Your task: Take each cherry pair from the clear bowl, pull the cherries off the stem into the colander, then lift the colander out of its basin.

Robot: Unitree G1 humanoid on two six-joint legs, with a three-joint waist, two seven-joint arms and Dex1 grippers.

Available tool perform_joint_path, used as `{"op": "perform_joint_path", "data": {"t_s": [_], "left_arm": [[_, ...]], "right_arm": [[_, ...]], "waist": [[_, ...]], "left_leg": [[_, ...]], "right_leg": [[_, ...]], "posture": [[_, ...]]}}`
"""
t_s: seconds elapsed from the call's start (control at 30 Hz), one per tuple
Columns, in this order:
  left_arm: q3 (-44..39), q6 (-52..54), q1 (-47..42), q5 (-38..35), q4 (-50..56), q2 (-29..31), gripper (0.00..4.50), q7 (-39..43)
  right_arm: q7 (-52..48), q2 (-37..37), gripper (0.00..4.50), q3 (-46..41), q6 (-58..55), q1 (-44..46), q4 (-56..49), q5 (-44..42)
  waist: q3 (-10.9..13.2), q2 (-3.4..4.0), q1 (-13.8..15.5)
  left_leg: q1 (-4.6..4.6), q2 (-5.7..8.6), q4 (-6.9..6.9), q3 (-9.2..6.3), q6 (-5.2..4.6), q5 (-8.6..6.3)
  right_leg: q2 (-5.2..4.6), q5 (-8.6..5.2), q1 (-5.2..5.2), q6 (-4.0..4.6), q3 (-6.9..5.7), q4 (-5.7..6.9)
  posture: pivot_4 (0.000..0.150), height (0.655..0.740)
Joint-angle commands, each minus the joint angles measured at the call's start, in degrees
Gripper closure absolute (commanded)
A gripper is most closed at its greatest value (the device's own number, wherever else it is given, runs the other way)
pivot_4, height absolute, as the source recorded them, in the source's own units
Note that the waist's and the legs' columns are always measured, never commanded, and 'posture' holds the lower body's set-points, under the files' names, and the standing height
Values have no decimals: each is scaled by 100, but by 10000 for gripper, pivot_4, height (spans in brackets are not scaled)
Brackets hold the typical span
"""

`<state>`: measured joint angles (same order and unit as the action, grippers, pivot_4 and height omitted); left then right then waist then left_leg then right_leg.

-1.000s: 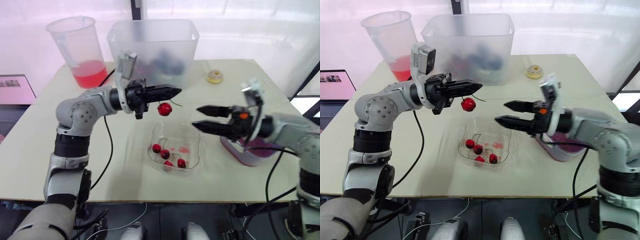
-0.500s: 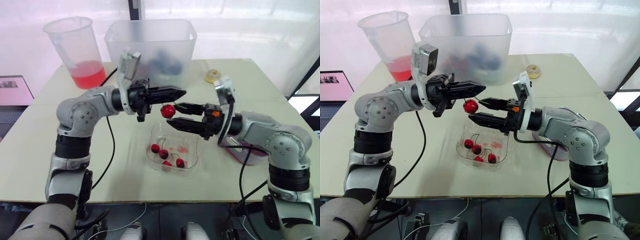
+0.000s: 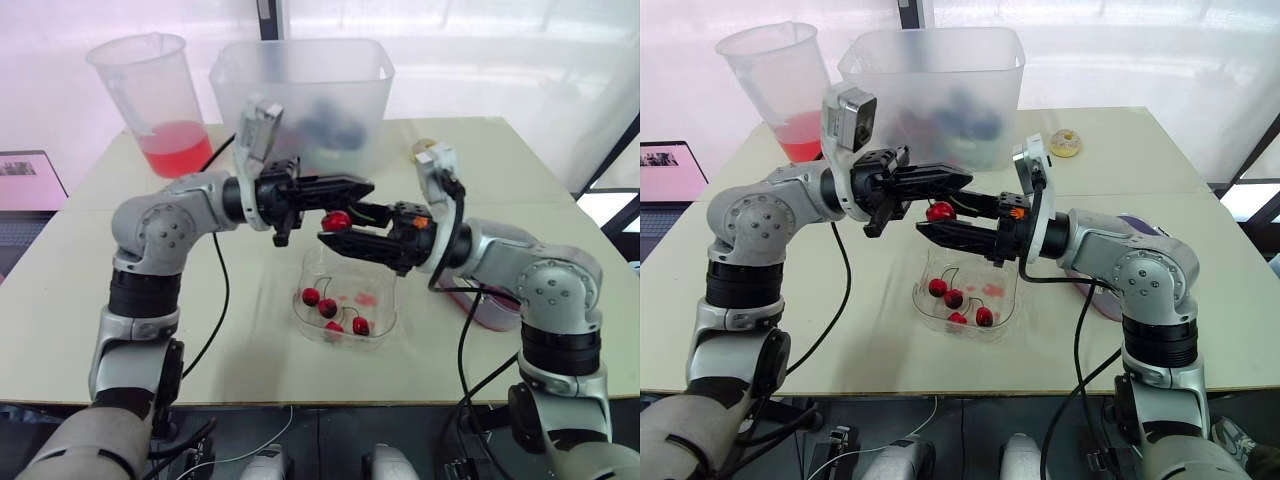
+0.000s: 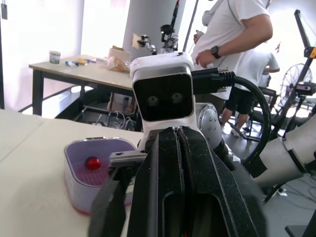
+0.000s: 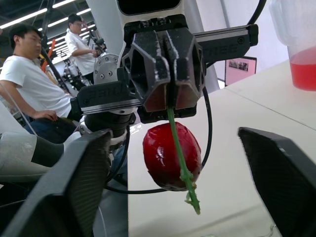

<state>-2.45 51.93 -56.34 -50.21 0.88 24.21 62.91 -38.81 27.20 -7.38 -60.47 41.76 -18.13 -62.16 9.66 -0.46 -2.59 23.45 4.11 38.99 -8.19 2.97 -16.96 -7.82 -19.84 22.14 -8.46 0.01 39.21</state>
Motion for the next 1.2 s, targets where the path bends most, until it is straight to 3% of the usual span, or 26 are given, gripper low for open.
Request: {"op": "perform_joint_path", "data": {"t_s": [0.03, 0.13, 0.2, 0.5, 0.87, 1.2], "left_arm": [[-17, -107, -51, -26, 156, 32, 45000, 48], [-20, -111, -48, -24, 166, 32, 45000, 49], [-22, -103, -43, -31, 176, 37, 45000, 54], [-37, -91, -55, -44, 171, 28, 45000, 48], [-47, -97, -72, -76, 116, 30, 45000, 8], [-52, -142, -73, -77, 67, -2, 45000, 14]], "right_arm": [[10, 1, 24517, -9, 55, 98, -91, -118], [31, -3, 38433, 8, 69, 91, -80, -112], [48, -9, 41552, 4, 61, 83, -80, -132], [-78, 173, 41711, 75, -48, -84, -113, -106], [-318, 422, 41711, 131, 223, -961, -188, 125], [-490, 998, 41711, -162, 214, -1299, -345, -111]], "waist": [[0, 0, -3], [0, 0, -2], [0, 0, -1], [0, 0, 1], [0, 0, 0], [0, 0, 5]], "left_leg": [[0, 0, 0, 0, 0, 0], [0, 0, 0, 0, 0, 0], [0, 0, 0, 0, 0, 0], [0, 0, -1, 0, 0, 0], [0, 0, -1, 2, 0, 0], [0, 1, 0, 4, 0, 0]], "right_leg": [[0, 0, 0, 0, 0, 0], [0, 0, 1, 0, 0, 0], [0, 0, 1, 0, 0, 0], [0, 0, 1, 0, 0, 0], [1, 0, 0, 0, 1, -1], [1, 0, -2, 0, 1, -2]], "posture": [[1500, 7400], [1500, 7400], [1500, 7400], [1500, 7400], [1500, 7400], [1500, 7400]]}}
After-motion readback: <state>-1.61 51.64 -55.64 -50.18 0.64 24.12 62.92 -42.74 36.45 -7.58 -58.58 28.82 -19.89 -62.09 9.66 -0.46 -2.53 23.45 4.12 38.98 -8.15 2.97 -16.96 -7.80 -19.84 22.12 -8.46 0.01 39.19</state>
